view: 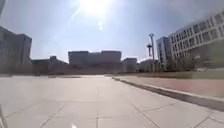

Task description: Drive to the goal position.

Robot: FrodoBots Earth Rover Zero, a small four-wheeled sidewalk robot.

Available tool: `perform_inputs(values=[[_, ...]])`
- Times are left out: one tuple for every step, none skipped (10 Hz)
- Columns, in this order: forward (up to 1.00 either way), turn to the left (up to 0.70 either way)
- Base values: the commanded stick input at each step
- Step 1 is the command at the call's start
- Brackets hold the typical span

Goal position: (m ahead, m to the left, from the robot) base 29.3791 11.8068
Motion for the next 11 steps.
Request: perform_inputs(values=[[1.0, 0.05], [1.0, 0.05], [1.0, 0.05], [1.0, 0.05], [1.0, 0.05], [1.0, 0.05], [1.0, 0.05], [1.0, 0.05], [1.0, 0.05], [1.0, 0.05], [1.0, 0.05]])
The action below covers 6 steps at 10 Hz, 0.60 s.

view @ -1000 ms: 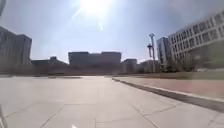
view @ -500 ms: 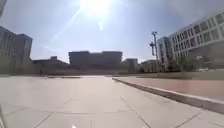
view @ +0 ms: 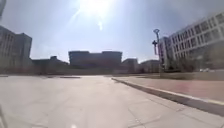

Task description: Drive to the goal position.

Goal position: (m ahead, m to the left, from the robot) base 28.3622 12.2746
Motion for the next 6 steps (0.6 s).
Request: perform_inputs(values=[[1.0, 0.05], [1.0, 0.05], [1.0, 0.05], [1.0, 0.05], [1.0, 0.05], [1.0, 0.05]])
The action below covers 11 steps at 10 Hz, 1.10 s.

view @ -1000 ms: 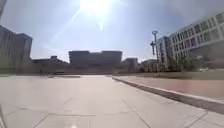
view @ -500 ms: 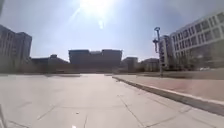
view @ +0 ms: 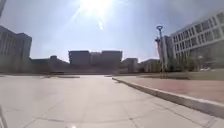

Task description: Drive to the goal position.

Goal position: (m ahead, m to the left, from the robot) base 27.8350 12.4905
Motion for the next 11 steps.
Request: perform_inputs(values=[[1.0, 0.05], [1.0, 0.05], [1.0, 0.05], [1.0, 0.05], [1.0, 0.05], [1.0, 0.05], [1.0, 0.05], [1.0, 0.05], [1.0, 0.05], [1.0, 0.05], [1.0, 0.05]])
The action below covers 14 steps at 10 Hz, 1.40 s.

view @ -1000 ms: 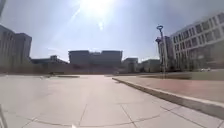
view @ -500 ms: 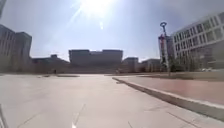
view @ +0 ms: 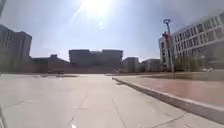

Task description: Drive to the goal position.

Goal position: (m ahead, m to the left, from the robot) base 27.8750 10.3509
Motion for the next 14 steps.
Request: perform_inputs(values=[[1.0, 0.05], [1.0, 0.05], [1.0, 0.05], [1.0, 0.05], [1.0, 0.05], [1.0, 0.05], [1.0, 0.05], [1.0, 0.38], [1.0, 0.45], [1.0, 0.45], [1.0, 0.45], [1.0, 0.3], [1.0, 0.05], [1.0, 0.05]])
